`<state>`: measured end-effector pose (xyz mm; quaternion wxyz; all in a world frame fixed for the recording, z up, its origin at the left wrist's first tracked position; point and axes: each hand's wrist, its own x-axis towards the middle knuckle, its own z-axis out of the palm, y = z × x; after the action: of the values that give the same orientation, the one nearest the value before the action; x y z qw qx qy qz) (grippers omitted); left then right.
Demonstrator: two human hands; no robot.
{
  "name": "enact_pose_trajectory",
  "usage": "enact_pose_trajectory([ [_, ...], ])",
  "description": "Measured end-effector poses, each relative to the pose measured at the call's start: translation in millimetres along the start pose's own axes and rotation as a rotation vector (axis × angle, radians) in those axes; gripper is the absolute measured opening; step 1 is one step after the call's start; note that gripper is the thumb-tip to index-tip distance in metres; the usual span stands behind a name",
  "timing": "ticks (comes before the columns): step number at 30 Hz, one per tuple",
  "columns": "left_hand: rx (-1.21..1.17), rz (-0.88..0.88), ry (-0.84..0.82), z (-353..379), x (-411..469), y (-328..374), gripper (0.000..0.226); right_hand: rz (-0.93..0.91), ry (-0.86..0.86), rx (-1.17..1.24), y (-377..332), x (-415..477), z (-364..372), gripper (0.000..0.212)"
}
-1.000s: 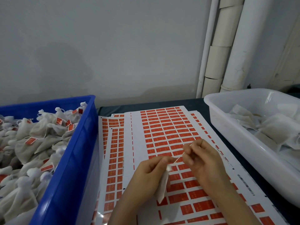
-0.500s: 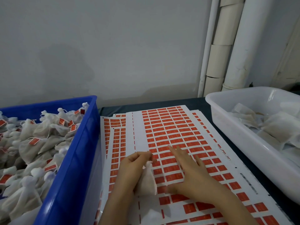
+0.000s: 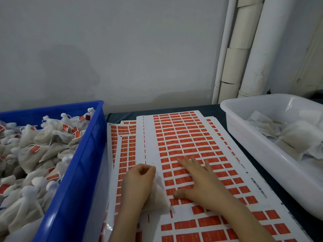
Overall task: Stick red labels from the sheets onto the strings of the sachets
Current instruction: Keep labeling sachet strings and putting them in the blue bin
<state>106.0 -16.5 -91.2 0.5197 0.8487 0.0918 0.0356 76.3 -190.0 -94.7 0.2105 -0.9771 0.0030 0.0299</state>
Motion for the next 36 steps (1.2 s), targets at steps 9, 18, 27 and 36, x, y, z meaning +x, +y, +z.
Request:
enact_pose_trajectory([
  [9, -0.081, -0.035, 0.079, 1.4, 2.4, -1.7, 0.005, -0.167, -0.201, -0.091, -13.6, -18.7, 3.9, 0.089],
  [18, -0.338, -0.197, 0.103, -3.3, 8.7, -0.9, 0.019, -0.153, -0.218, -0.009, -19.6, -21.9, -0.6, 0.07],
  [27, -0.262, -0.143, 0.088, -1.1, 7.2, 0.0, 0.019, -0.198, -0.178, -0.076, -24.4, -20.7, -3.4, 0.052],
  [36, -0.259, -0.132, 0.082, -0.8, 7.7, -1.8, 0.021, -0.326, 0.036, 0.032, -17.9, -27.2, 10.1, 0.037],
])
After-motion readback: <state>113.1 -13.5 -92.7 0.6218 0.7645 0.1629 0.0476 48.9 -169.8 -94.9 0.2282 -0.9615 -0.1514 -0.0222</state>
